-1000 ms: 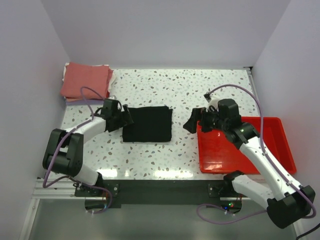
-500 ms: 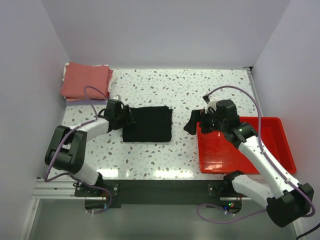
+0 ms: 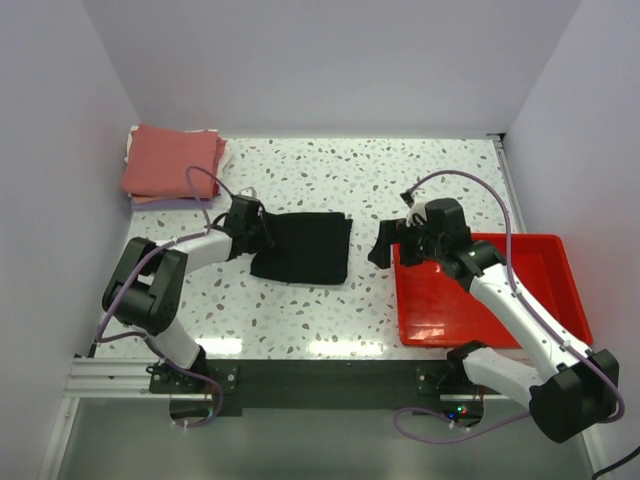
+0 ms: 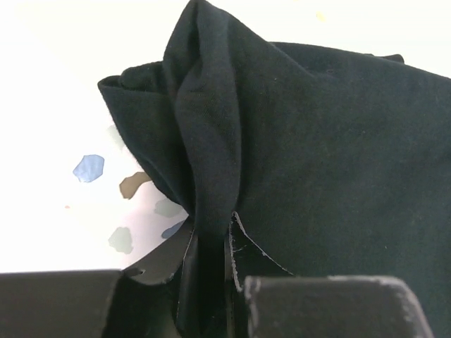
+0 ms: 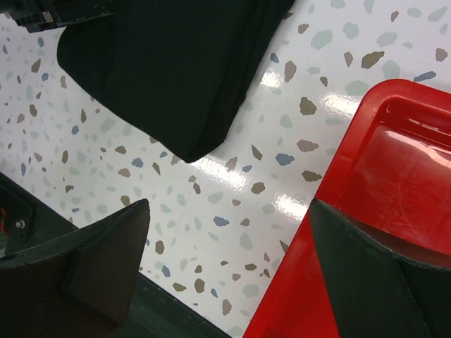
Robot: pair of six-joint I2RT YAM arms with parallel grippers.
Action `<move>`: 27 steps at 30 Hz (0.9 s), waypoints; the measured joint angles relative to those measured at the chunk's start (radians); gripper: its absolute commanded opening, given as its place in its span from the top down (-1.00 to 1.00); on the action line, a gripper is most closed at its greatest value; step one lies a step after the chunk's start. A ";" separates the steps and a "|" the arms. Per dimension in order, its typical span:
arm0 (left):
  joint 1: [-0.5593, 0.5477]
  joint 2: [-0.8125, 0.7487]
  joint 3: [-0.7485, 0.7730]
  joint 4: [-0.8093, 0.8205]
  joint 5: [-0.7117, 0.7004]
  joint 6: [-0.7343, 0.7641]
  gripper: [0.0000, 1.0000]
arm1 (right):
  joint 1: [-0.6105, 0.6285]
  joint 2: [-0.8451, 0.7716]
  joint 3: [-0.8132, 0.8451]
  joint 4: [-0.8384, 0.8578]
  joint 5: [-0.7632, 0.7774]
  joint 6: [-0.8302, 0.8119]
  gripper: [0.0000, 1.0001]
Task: Fold and stack the t-shirts
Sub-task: Neatly place the folded tshirt to the corner
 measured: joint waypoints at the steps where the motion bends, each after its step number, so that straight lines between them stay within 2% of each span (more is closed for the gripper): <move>1: -0.003 0.005 0.009 -0.009 -0.003 0.001 1.00 | 0.000 0.003 -0.002 0.003 0.005 -0.002 -0.98; 8: -0.015 0.031 0.114 -0.139 -0.066 0.080 1.00 | 0.000 0.030 -0.016 0.010 0.033 -0.009 -0.98; 17: -0.003 0.052 0.362 -0.221 -0.198 0.378 1.00 | 0.000 0.032 -0.045 0.031 0.100 -0.009 -0.98; 27: 0.094 0.146 0.588 -0.216 -0.298 0.700 1.00 | 0.000 0.042 -0.058 0.056 0.148 -0.008 -0.98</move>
